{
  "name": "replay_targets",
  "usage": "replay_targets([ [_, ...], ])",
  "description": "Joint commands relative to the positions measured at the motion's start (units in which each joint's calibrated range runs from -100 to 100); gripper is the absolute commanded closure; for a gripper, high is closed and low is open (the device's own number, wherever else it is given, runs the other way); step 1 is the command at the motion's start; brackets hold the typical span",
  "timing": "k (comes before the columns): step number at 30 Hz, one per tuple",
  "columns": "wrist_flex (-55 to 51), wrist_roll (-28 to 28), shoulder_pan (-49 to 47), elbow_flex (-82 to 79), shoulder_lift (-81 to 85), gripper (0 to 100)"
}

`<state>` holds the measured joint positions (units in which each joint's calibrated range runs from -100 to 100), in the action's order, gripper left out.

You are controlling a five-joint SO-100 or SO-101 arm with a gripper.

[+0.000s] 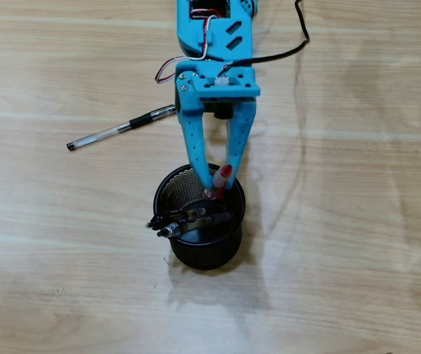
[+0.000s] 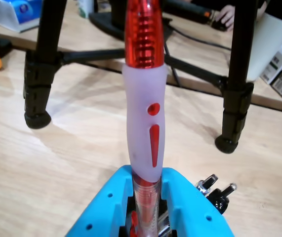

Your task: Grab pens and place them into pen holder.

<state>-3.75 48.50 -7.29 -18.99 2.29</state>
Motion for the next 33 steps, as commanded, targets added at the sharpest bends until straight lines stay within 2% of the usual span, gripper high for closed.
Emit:
replay_targets([
  [1,1.4,0.2,0.6,-0.2,0.4,90],
  [12,-1.2,0.0,0.7,-2.1,4.8,88],
  [15,-8.5,0.2,0.9,-3.4,10.8,93],
  [19,-27.6,3.9,3.4,-3.9,20.6,98],
  [22,-39.2,4.2,5.6,-3.5,25.6,98],
  [24,-42.2,4.1,7.5,-3.9,27.8,98],
  [31,-43.1,5.0,14.7,-5.5,30.0,98],
  [33,-45.9,7.9,15.1,-5.8,29.8,98],
])
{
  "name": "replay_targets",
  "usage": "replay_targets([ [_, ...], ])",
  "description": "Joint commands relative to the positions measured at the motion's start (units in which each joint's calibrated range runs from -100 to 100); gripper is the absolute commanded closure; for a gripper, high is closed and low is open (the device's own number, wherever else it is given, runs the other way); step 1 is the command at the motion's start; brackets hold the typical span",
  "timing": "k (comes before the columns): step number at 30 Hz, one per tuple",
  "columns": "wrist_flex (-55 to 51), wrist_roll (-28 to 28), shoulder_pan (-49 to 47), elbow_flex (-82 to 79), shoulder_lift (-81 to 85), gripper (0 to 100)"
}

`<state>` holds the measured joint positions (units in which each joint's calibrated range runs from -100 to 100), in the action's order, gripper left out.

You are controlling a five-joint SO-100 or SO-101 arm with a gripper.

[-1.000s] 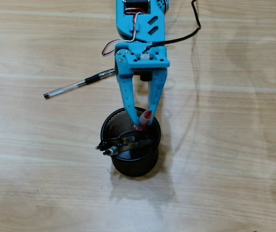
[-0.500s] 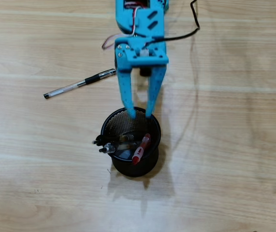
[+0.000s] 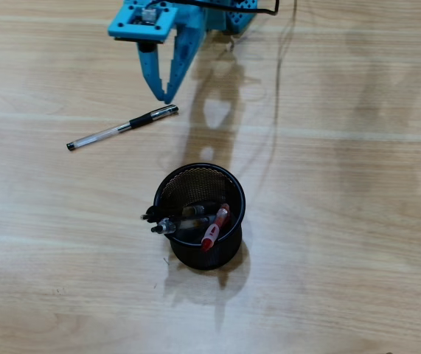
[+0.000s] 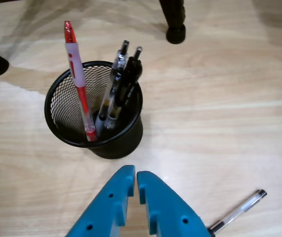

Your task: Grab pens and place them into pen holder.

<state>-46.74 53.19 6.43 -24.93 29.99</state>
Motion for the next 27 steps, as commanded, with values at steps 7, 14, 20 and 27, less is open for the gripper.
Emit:
replay_targets([
  [7,-21.5,7.7,5.4,1.0,1.2,98],
  [14,-26.5,12.7,9.4,2.6,-3.7,98],
  [20,-26.9,12.6,10.5,10.5,-15.0,98],
  [27,-43.5,13.0,14.3,26.4,-28.3,86],
])
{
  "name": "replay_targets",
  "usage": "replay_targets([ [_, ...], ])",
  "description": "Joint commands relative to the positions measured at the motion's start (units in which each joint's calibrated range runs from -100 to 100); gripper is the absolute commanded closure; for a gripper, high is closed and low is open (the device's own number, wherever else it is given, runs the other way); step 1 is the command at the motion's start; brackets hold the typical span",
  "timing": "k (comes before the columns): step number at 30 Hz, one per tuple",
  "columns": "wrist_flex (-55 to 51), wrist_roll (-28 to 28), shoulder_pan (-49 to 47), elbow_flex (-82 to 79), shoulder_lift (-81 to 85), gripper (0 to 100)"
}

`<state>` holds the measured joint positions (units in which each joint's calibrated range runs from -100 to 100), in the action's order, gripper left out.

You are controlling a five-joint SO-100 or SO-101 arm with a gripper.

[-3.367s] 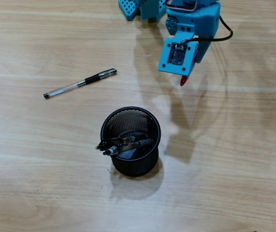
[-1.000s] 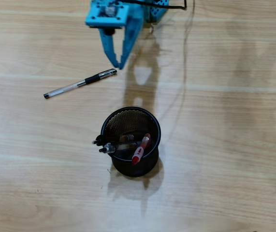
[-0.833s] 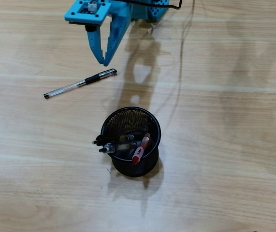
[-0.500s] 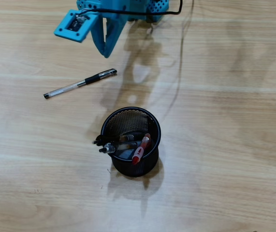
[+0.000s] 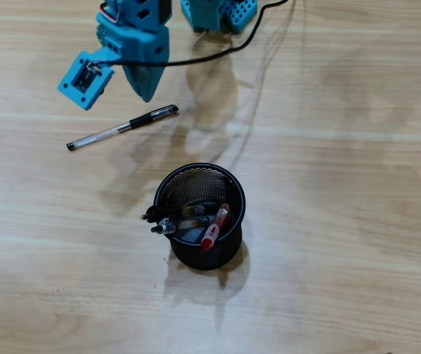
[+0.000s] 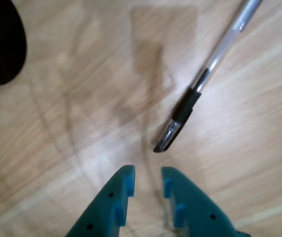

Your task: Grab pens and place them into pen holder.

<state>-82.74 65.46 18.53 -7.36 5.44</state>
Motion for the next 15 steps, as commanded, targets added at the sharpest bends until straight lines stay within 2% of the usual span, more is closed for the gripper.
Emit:
replay_targets([
  [1,-9.1,0.8,2.5,10.2,-4.9,85],
  [9,-10.0,0.9,3.8,13.1,-13.6,83],
  [15,-1.6,0.9,4.2,12.7,-20.3,83],
])
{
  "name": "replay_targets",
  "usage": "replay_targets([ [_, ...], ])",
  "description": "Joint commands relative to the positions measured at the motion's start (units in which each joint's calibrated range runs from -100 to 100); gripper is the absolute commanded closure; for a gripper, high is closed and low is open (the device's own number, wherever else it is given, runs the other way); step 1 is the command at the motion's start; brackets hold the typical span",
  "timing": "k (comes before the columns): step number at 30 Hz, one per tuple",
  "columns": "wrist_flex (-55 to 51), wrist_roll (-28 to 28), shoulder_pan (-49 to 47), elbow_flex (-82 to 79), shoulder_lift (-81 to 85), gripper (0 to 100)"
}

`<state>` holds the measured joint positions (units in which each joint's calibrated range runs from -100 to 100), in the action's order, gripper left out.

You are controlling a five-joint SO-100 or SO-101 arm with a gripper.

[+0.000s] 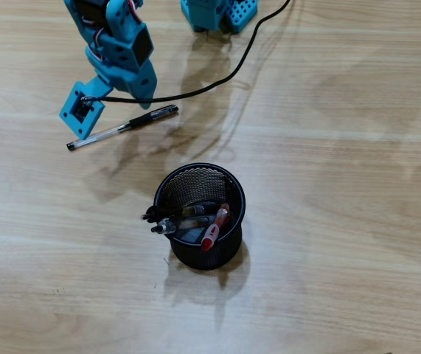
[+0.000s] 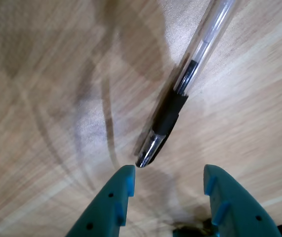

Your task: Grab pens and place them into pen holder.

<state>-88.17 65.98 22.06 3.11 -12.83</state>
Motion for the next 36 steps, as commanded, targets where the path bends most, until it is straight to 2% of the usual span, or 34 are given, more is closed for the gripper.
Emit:
replay_targets([
  [1,5.3,0.4,0.8,2.3,-3.7,83],
  [3,6.6,0.4,1.5,2.4,-4.8,83],
  [5,8.9,0.4,2.5,3.0,-6.3,76],
  [7,11.2,0.4,2.9,3.0,-6.8,74],
  [13,16.1,0.5,3.2,2.2,-9.7,74],
  [19,15.5,3.3,3.0,1.1,-12.9,74],
  [28,15.1,4.8,3.3,-1.6,-12.8,74],
  [31,15.1,5.0,3.1,-1.6,-12.5,79],
  [36,15.1,4.8,2.8,-1.7,-11.9,94],
])
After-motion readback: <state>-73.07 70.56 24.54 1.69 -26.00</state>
